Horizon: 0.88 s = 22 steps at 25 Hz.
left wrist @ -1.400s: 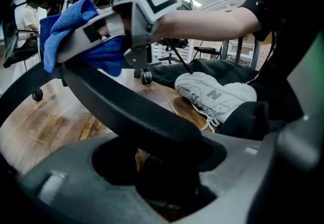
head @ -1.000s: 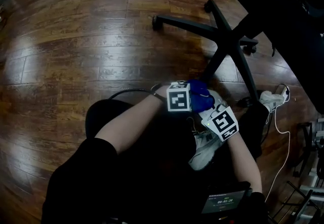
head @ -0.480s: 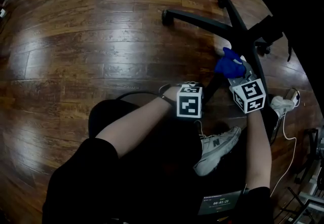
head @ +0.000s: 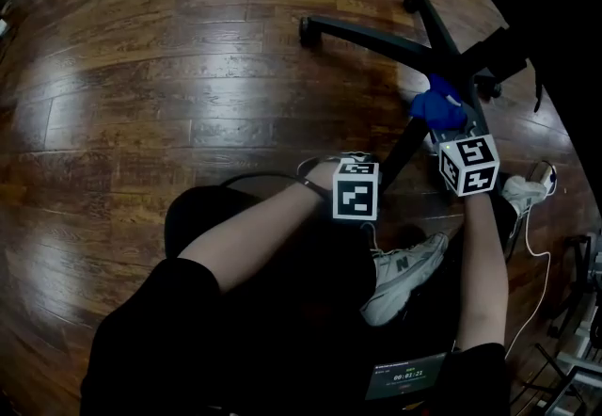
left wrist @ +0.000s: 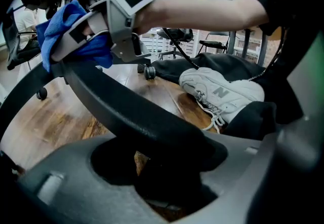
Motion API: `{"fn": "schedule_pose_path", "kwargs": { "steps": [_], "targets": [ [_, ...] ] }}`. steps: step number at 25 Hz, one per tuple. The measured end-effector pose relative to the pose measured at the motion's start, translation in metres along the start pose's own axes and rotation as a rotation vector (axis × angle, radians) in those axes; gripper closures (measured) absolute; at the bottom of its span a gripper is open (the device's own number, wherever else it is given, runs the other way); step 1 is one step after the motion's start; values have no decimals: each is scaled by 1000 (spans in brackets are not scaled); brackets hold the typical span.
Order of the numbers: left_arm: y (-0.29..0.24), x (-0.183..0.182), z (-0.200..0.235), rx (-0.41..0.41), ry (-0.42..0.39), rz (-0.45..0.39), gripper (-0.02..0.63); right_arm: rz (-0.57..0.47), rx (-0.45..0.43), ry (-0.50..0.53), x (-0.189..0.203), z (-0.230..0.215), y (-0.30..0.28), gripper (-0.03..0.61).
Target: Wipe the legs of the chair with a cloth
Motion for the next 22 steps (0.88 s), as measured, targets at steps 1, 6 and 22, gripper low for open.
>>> {"fn": "schedule_pose_path", "kwargs": {
  "steps": [1, 6, 22],
  "targets": [
    [0, 0, 0, 0, 0, -2, 322, -1, -27, 4, 3, 11, 6, 483],
    [0, 2, -1, -15, 0, 5, 324, -36, -178, 52, 20, 93, 42, 483],
    [-2, -2, 0, -22, 9, 27, 324, -8, -214, 122, 16, 99, 37, 482]
  ]
}}
Point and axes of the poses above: the fingertips, and each gripper's own axes: y backward along the fingers, z to its left, x out of its underside, the point moved 10 cm from there along y, backward along the fingers, and after that the axes turned 1 degree about z, right-handed, at the moved point
